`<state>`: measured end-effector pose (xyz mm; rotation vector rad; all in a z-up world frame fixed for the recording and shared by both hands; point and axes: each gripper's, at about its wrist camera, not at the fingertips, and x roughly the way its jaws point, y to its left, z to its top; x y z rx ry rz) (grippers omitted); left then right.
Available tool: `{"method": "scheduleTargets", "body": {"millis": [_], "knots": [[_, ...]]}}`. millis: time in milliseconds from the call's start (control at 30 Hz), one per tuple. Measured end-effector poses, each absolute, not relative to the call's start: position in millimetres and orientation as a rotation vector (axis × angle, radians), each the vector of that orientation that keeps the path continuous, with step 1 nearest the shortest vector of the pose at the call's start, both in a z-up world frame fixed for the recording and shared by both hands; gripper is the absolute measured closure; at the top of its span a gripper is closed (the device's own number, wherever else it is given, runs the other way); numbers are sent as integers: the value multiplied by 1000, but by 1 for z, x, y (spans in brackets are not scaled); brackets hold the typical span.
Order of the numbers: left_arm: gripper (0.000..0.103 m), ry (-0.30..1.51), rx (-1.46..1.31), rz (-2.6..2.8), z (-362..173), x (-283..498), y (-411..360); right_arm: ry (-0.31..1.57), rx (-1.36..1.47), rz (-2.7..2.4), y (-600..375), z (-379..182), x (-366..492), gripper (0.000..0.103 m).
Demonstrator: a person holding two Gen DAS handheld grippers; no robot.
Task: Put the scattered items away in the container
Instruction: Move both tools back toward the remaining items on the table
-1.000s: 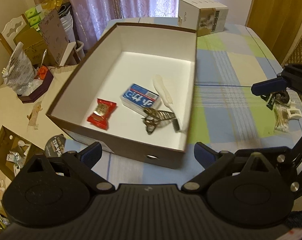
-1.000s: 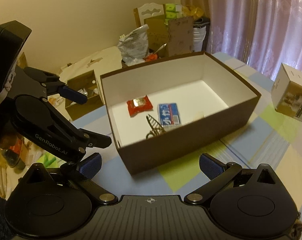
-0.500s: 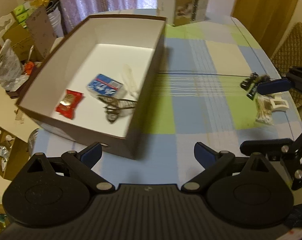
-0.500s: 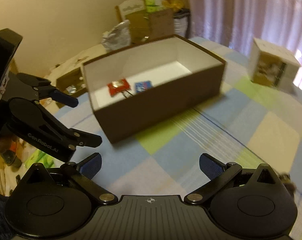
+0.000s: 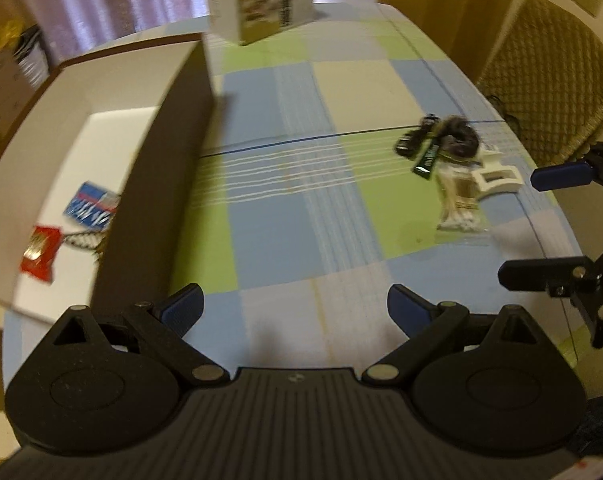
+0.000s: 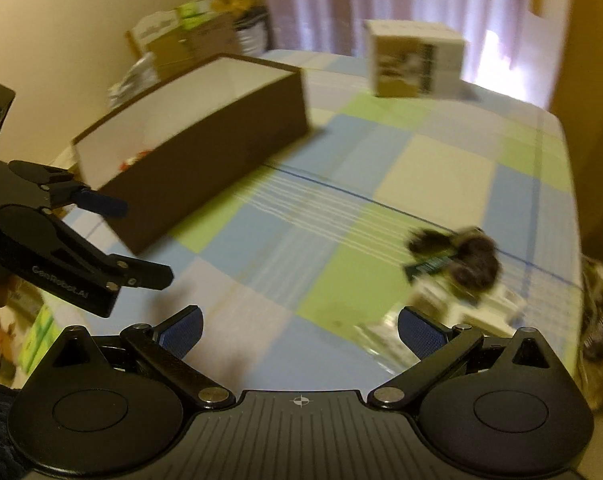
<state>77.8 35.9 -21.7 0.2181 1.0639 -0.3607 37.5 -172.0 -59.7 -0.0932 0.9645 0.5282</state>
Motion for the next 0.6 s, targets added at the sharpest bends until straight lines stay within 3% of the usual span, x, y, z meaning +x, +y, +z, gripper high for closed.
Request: {"method": "scheduleTargets", "body": {"millis": [600], "knots": [[8,1056,279,-558,-62,105,-63,959,-102,337,-276,-100,50,2]]}}
